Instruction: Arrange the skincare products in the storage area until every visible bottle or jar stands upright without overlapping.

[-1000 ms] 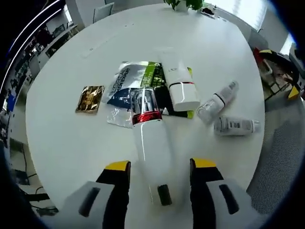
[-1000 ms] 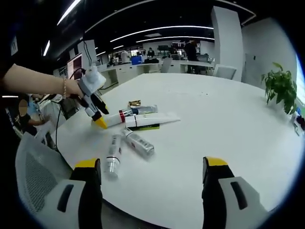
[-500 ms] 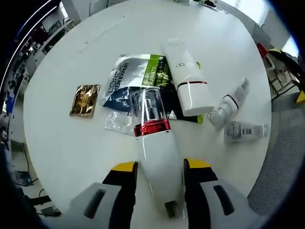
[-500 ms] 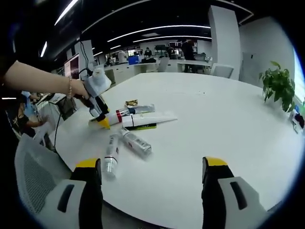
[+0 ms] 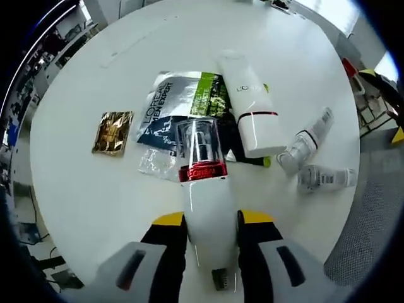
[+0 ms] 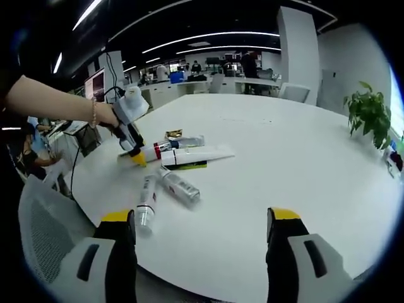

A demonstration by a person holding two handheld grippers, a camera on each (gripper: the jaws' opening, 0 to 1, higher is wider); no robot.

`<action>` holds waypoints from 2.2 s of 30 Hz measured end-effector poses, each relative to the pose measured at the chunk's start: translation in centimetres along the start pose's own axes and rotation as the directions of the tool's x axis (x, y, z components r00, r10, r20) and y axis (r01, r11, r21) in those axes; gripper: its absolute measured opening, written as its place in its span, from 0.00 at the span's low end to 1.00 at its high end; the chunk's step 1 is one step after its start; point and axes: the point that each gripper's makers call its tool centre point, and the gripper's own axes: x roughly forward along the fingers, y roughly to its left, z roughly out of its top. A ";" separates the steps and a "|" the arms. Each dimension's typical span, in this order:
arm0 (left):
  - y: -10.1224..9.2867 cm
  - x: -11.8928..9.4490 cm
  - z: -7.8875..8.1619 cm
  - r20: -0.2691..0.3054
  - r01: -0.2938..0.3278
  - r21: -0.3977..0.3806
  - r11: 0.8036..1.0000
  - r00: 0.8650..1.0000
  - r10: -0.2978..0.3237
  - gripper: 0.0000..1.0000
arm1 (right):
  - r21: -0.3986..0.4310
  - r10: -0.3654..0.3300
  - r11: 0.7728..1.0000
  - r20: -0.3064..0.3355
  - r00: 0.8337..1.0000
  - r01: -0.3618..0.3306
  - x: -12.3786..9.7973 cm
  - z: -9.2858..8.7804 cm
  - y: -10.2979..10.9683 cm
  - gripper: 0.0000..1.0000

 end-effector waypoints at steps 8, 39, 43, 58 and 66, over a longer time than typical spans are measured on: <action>-0.2 -0.4 -0.1 0.032 0.005 -0.030 1.000 0.999 -0.004 0.32 | -0.012 0.000 1.000 0.001 1.000 0.000 0.1 0.0 0.1 0.85; -6.8 -9.6 0.9 0.422 0.191 -0.200 0.961 0.902 -0.091 0.32 | -0.116 0.105 0.987 -0.029 0.994 -0.108 0.4 -0.2 2.6 0.83; -8.5 -10.5 0.4 0.440 0.180 -0.159 0.971 0.893 -0.094 0.32 | -0.104 0.127 0.986 -0.024 0.992 -0.128 0.2 -0.1 3.1 0.83; -13.9 -15.2 -0.7 0.584 0.327 -0.129 0.936 0.788 -0.195 0.32 | 0.103 0.509 0.843 0.160 0.846 -0.527 -1.5 4.7 10.6 0.64; -16.6 -18.7 -0.1 0.678 0.424 -0.087 0.901 0.688 -0.258 0.31 | 0.199 0.623 0.688 0.331 0.709 -0.698 -2.3 9.1 14.9 0.65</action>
